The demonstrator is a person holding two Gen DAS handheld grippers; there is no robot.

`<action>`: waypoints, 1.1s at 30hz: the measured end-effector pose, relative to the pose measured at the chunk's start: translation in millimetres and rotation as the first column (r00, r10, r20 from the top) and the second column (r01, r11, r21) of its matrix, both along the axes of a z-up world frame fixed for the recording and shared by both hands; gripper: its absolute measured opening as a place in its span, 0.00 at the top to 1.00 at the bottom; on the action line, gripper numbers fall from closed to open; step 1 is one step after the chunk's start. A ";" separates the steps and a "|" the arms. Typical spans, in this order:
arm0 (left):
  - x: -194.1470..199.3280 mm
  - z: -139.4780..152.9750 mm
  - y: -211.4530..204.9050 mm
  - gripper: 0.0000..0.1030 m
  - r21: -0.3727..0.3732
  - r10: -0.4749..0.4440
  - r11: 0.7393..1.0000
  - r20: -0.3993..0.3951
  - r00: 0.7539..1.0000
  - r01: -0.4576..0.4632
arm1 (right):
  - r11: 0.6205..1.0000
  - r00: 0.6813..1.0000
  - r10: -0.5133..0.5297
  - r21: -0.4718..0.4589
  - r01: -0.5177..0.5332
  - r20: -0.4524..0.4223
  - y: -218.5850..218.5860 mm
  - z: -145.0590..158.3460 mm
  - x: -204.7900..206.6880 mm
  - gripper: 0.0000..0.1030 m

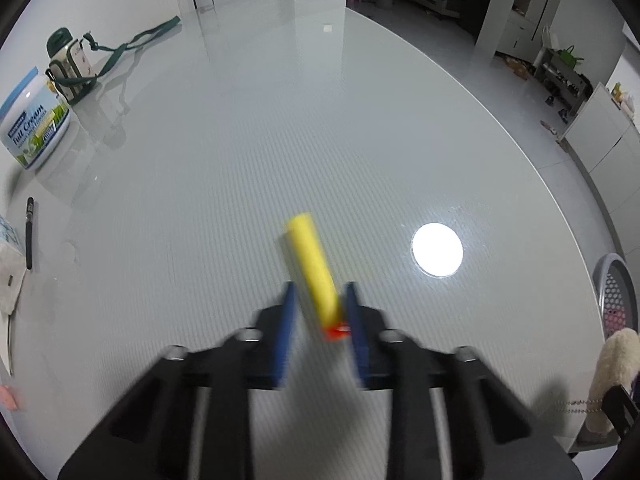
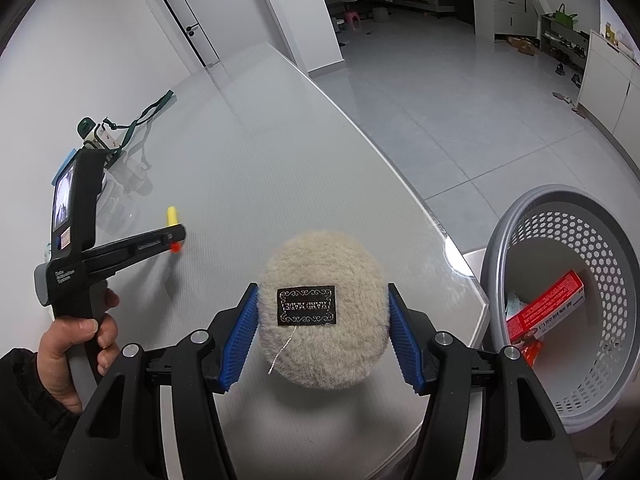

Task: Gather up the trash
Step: 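Hold the sponge ball with the right tool while the left tool grasps the yellow dart, then carry the sponge ball and yellow dart over the wastebasket with both tools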

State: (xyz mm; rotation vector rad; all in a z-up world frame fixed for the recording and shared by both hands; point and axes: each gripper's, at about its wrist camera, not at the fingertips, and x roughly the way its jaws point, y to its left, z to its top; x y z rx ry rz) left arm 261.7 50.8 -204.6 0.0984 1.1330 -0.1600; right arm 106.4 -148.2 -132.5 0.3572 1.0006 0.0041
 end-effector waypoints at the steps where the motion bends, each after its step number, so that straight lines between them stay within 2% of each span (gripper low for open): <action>1: -1.2 0.1 2.0 0.87 -0.003 -0.002 1.000 -0.005 1.000 0.002 | 1.000 1.000 0.000 0.002 0.000 0.001 0.0 -0.1 -0.5 0.42; 8: -17.5 10.0 12.9 0.87 -0.026 -0.020 0.999 -0.013 1.000 0.020 | 1.000 1.000 0.012 0.007 -0.012 0.012 -0.2 1.6 -2.3 0.42; 17: -46.3 43.3 -7.3 0.87 -0.038 -0.071 0.997 0.036 0.997 0.073 | 0.999 0.998 0.049 0.006 -0.049 0.041 -11.9 15.4 -12.5 0.42; 25: -78.4 75.2 -51.4 0.87 -0.060 -0.121 0.990 0.075 0.990 0.125 | 0.998 0.996 0.055 -0.001 -0.055 0.064 -41.6 35.0 -29.7 0.42; 33: -121.0 93.3 -118.9 0.87 -0.072 -0.198 0.976 0.082 0.977 0.204 | 1.000 0.997 0.017 -0.011 -0.016 0.072 -104.4 48.8 -65.7 0.42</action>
